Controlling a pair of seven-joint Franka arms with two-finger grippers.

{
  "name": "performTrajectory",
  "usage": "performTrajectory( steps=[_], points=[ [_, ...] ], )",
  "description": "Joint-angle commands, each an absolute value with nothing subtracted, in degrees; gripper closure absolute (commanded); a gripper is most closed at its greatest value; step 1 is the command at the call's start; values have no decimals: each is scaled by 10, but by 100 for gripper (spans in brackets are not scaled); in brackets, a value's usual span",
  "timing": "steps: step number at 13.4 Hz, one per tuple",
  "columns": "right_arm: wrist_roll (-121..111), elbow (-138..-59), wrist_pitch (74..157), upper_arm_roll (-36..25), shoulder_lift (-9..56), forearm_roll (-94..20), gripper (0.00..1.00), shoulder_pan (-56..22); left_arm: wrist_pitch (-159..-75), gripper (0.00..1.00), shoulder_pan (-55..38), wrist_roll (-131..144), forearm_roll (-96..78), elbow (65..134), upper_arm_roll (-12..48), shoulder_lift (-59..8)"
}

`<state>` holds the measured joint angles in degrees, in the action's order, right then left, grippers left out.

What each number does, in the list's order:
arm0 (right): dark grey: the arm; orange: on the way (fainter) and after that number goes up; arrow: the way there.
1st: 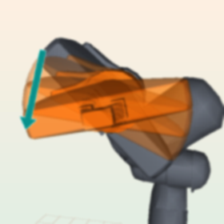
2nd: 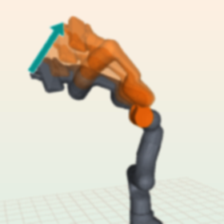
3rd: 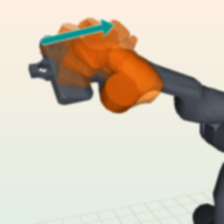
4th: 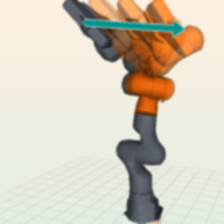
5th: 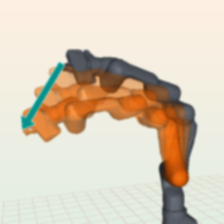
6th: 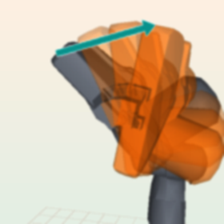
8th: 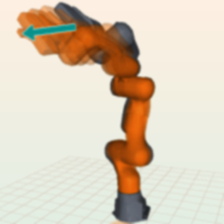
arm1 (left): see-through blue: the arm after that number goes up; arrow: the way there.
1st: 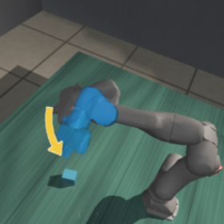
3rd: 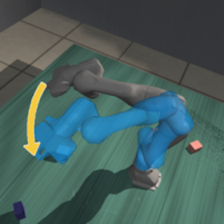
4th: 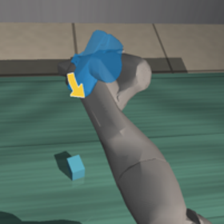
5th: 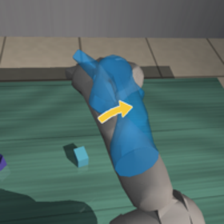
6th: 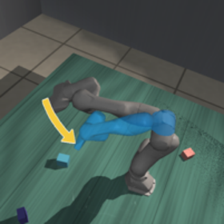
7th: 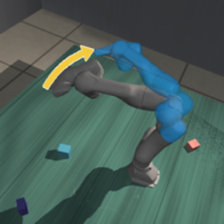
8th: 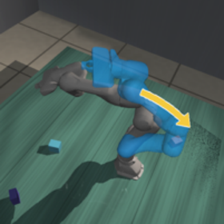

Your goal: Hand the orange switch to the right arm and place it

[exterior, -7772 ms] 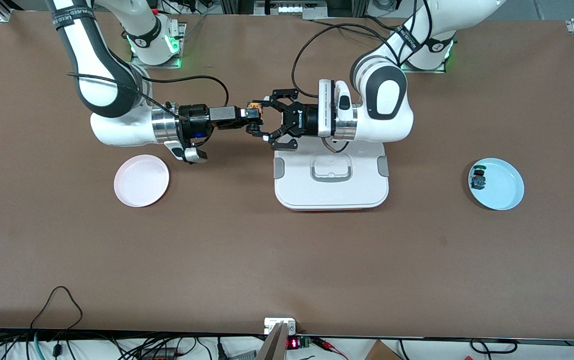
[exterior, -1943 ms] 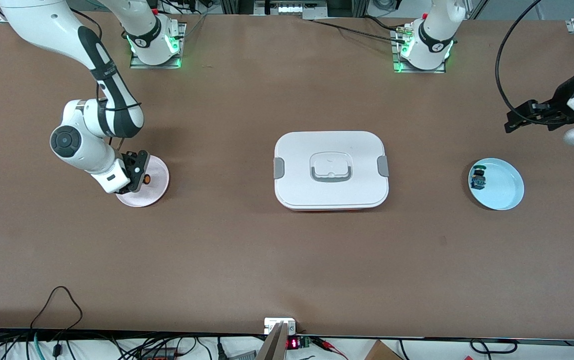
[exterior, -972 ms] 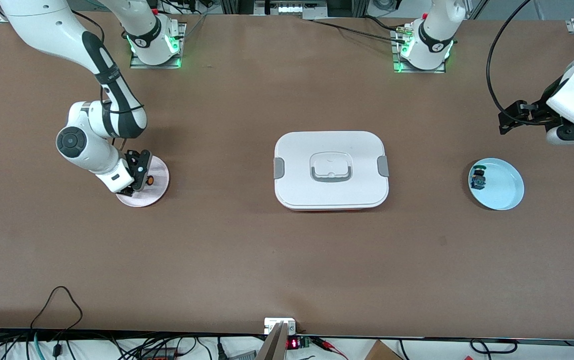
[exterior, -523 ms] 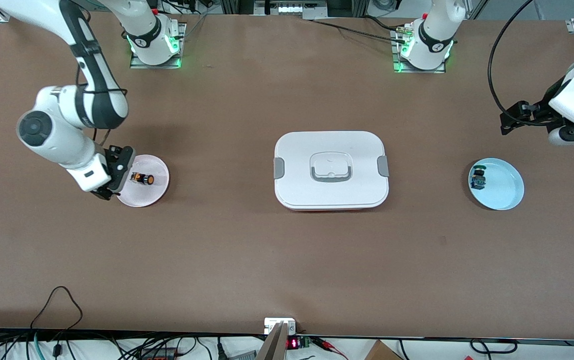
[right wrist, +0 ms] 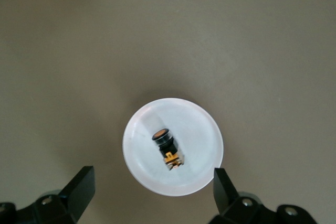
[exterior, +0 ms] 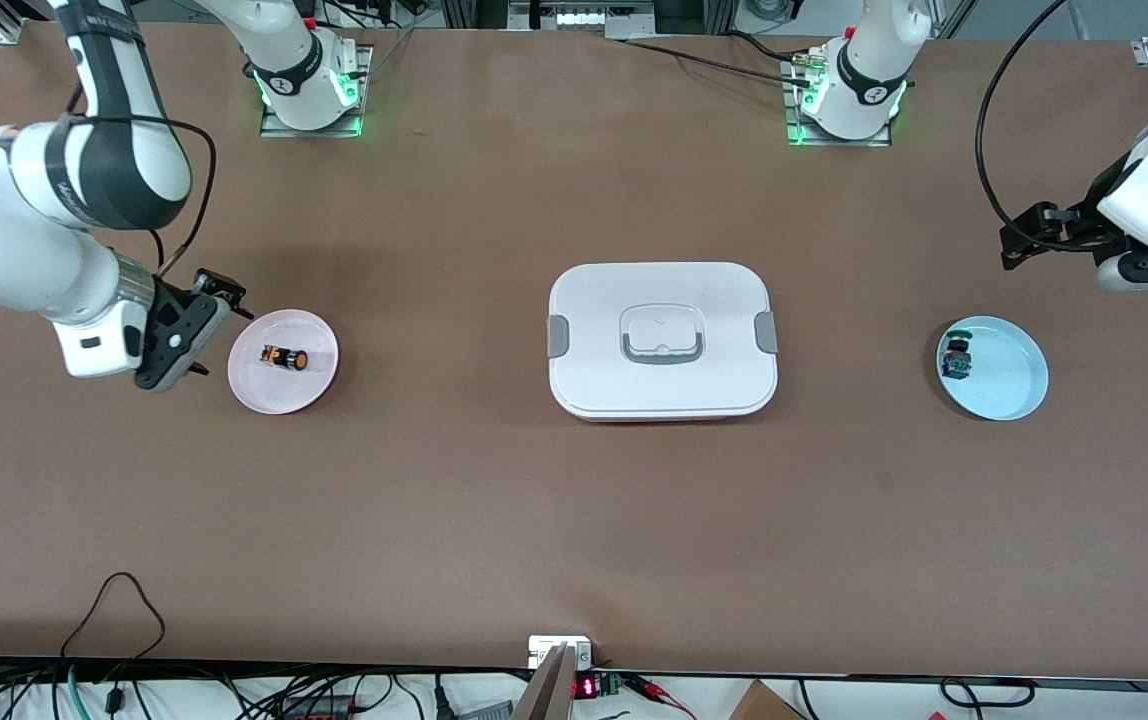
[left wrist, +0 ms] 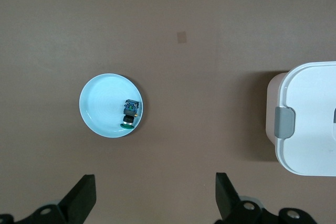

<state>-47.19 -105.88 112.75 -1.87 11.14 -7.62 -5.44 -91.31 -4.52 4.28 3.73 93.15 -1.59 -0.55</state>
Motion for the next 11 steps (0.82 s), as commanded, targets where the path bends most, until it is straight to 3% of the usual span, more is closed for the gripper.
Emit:
performTrajectory(
  steps=[1,6,11],
  points=[
    [-321,-1043,1078,-18,98,-89,0,-68,-909,0,-45,46,47,918,-15,-12],
    [-35,-1040,1005,-17,70,-82,0,-95,-907,0,-44,46,47,918,-15,-12],
    [-26,-992,996,-35,72,-51,0,-58,-906,0,-44,46,47,917,-16,-12]
  ],
)
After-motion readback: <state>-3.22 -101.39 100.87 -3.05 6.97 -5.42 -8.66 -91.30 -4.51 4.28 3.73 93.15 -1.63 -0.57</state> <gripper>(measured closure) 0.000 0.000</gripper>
